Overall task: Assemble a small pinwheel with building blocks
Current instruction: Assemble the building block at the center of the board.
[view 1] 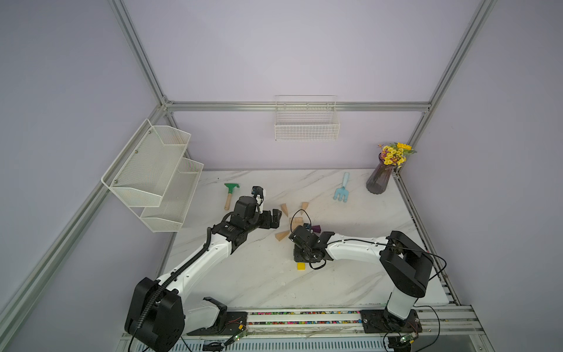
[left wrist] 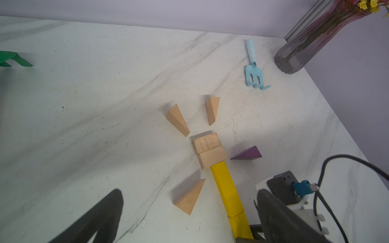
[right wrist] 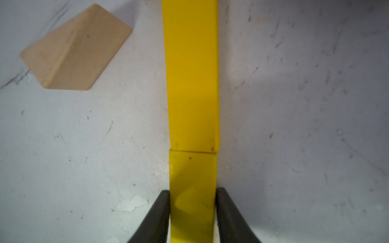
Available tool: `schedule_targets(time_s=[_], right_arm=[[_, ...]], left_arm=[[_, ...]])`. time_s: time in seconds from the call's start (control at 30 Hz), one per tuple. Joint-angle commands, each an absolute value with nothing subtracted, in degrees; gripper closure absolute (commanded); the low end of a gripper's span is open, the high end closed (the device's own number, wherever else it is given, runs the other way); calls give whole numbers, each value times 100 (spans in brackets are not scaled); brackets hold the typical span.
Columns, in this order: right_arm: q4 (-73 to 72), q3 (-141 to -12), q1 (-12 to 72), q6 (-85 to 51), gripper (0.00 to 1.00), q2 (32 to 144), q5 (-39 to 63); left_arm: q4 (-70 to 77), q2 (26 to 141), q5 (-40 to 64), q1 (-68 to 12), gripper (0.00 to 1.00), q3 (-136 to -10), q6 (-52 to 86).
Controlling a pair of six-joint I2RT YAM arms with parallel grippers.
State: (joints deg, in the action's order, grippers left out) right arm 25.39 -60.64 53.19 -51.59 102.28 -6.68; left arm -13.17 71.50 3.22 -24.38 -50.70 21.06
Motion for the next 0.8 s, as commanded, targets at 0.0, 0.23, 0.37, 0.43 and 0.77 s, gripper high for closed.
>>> schedule_targets(time_s=[0.0,0.23,0.37,0.43,0.77], right_arm=[[2802,-6095,5265,-5073,58,10369,-787],[2917,-6254,5269,-4989,43,10144,-781],[3095,-6547,5206,-4863,38,9999,-881],[3219,-6717,5078,-4730,36,10060,-880],[3379,-7348,4464,-4180,35,10542,-700]], left_arm=[[-1246,7036,308,-2397,0,-5062,2215],[-1236,7023,308,-2399,0,-5080,2233],[-1215,6992,265,-2397,0,-5089,2226],[-1168,6993,231,-2393,0,-5097,2216],[-1334,7214,127,-2314,0,-5505,2141]])
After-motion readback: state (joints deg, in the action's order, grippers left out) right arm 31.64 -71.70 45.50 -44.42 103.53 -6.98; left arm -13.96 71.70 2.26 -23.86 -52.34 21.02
